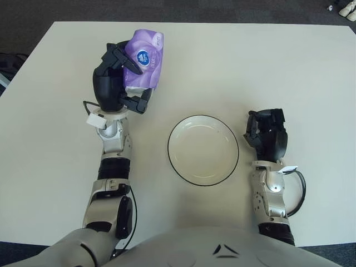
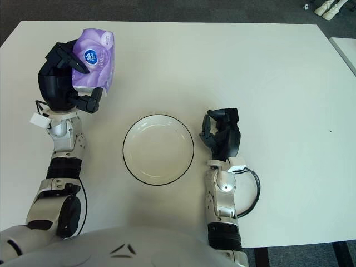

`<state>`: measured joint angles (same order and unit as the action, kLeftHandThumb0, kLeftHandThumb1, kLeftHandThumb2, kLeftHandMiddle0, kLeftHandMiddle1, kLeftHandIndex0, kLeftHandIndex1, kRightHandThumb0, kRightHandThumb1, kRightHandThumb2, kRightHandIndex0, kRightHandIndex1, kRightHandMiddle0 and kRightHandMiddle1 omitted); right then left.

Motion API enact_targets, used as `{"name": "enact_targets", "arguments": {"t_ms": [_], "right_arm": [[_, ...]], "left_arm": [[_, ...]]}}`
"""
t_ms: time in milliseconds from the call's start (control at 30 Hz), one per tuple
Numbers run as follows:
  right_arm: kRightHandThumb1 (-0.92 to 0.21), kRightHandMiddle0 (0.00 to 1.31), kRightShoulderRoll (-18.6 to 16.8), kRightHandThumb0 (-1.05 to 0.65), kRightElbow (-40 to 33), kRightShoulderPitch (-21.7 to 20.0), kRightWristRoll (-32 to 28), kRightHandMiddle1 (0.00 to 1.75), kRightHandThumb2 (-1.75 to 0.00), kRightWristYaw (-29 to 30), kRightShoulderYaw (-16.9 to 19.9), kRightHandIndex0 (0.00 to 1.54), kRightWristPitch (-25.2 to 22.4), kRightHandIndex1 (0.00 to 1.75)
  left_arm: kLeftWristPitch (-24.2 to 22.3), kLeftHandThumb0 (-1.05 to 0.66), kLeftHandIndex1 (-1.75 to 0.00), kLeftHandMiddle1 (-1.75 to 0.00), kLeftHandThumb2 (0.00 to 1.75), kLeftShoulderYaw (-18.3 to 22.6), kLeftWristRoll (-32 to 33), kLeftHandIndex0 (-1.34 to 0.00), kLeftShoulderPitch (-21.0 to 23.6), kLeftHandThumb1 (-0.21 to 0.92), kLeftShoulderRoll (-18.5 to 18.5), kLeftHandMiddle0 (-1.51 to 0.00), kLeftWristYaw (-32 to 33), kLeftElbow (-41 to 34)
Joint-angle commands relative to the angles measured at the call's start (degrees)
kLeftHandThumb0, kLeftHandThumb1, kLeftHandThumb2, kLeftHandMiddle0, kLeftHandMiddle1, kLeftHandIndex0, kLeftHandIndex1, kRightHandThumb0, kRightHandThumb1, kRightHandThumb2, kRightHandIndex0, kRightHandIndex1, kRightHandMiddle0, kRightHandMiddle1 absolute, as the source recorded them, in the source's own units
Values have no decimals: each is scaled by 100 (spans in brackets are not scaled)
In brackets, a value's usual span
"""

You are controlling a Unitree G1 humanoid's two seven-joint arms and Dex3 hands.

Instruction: Put the tissue paper into the plate.

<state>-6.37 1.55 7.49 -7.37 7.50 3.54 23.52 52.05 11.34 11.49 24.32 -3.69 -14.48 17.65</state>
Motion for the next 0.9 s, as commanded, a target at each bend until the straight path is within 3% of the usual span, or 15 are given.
{"name": "enact_targets", "arguments": {"t_ms": [0,267,300,333,367,400,467,500,667,733,767,867], "right_arm": [[-73,30,-149,-37,543,331,-70,175,-80,29,63,49,-449,137],[-73,30,-167,-37,528,350,-52,175,-80,40,43,49,-443,137],[-73,30,-179,-37,412,400,-48,175,-80,40,3,49,-501,137],[-74,30,-188,-37,326,438,-45,175,-79,39,-27,49,-544,136],[-74,30,-190,-37,268,464,-41,175,-78,37,-49,49,-566,136],[-75,29,-187,-37,231,484,-38,175,-77,32,-66,48,-579,135],[-78,27,-179,-37,214,496,-37,175,-74,30,-77,47,-583,134],[-78,27,-174,-37,204,507,-33,175,-73,27,-83,47,-590,134],[-80,26,-170,-36,197,517,-32,175,-71,25,-89,47,-597,133],[-80,26,-174,-36,201,520,-37,175,-70,26,-90,48,-592,133],[-80,26,-177,-36,208,520,-44,175,-70,24,-87,48,-592,133],[-80,26,-191,-36,200,526,-45,175,-70,46,-79,48,-638,133]], "left_arm": [[117,0,-175,-160,175,9,17,-71,38,-11,-74,-98,68,-45],[111,0,-175,-160,175,3,46,-71,25,-11,-102,-98,67,-61],[532,0,-175,-160,175,-1198,-361,-71,-476,-11,-817,-98,-1017,-249],[850,0,-175,-164,175,-2101,-666,-70,-852,-10,-1356,-94,-1829,-390],[799,-1,-175,-166,175,-2685,-695,-70,-1005,-9,-1816,-93,-2460,-808],[332,-1,-175,-169,175,-2913,-455,-69,-841,-8,-2207,-91,-2912,-1493],[-336,-1,-173,-172,175,-2842,-38,-68,-497,-7,-2483,-91,-3125,-2239],[-415,-1,-172,-173,175,-2879,-64,-68,-439,-7,-2565,-91,-3184,-2430],[-326,-1,-161,-174,166,-2874,-326,-69,-468,-1,-2675,-86,-3205,-2810],[-273,-1,-158,-175,162,-2913,-396,-69,-239,1,-2482,-85,-3173,-2514],[-492,-1,-157,-175,161,-2930,-515,-69,-53,2,-2352,-84,-3104,-2619],[-556,-1,-153,-175,157,-2981,-496,-69,-104,5,-2359,-82,-3139,-2529]]}}
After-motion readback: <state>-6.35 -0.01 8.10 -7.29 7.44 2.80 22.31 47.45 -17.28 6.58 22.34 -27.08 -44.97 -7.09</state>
